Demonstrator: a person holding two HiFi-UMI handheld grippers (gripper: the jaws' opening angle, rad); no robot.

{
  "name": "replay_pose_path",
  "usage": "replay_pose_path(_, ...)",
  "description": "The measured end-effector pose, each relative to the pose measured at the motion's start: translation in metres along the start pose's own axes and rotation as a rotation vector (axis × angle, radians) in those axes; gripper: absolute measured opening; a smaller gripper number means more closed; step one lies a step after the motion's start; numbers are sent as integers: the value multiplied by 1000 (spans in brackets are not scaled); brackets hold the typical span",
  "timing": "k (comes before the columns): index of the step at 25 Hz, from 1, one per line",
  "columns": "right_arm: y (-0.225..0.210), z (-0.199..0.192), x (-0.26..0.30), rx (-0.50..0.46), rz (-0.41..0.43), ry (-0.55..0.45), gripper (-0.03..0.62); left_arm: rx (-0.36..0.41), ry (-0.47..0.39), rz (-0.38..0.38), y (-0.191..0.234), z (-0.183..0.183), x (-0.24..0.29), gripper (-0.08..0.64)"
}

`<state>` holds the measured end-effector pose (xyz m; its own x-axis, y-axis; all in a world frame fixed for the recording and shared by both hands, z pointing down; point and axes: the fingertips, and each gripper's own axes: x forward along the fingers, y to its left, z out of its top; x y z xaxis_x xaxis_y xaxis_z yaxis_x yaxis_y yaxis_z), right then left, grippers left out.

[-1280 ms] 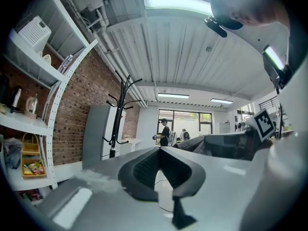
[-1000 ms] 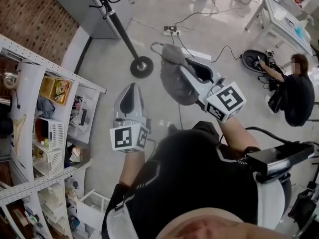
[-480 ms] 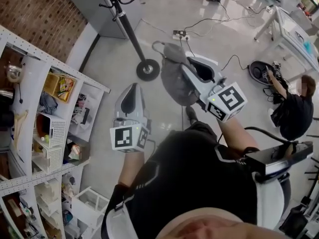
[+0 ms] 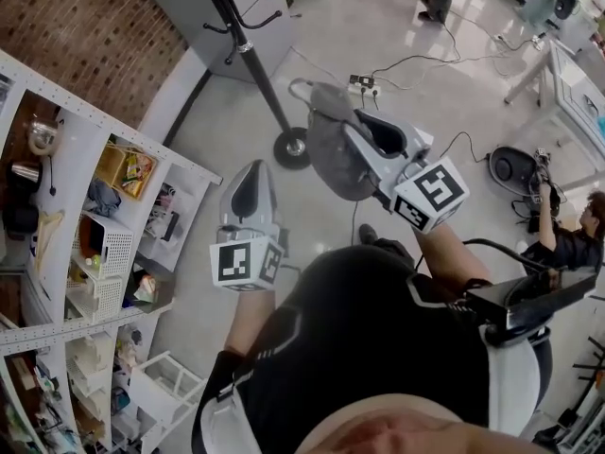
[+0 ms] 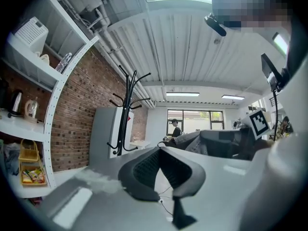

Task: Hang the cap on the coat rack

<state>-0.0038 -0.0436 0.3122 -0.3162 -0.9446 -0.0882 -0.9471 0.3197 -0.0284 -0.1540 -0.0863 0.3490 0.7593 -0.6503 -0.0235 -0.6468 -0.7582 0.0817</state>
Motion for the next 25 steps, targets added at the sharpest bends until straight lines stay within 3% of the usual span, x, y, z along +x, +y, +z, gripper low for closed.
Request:
replay_pose_path(11, -72, 11, 32, 16, 81, -33, 87, 36, 5, 109, 3, 8, 63, 18)
replay_pose_path(25, -160, 13, 46, 21, 168, -55, 87, 53, 17, 193, -20, -1, 144, 17)
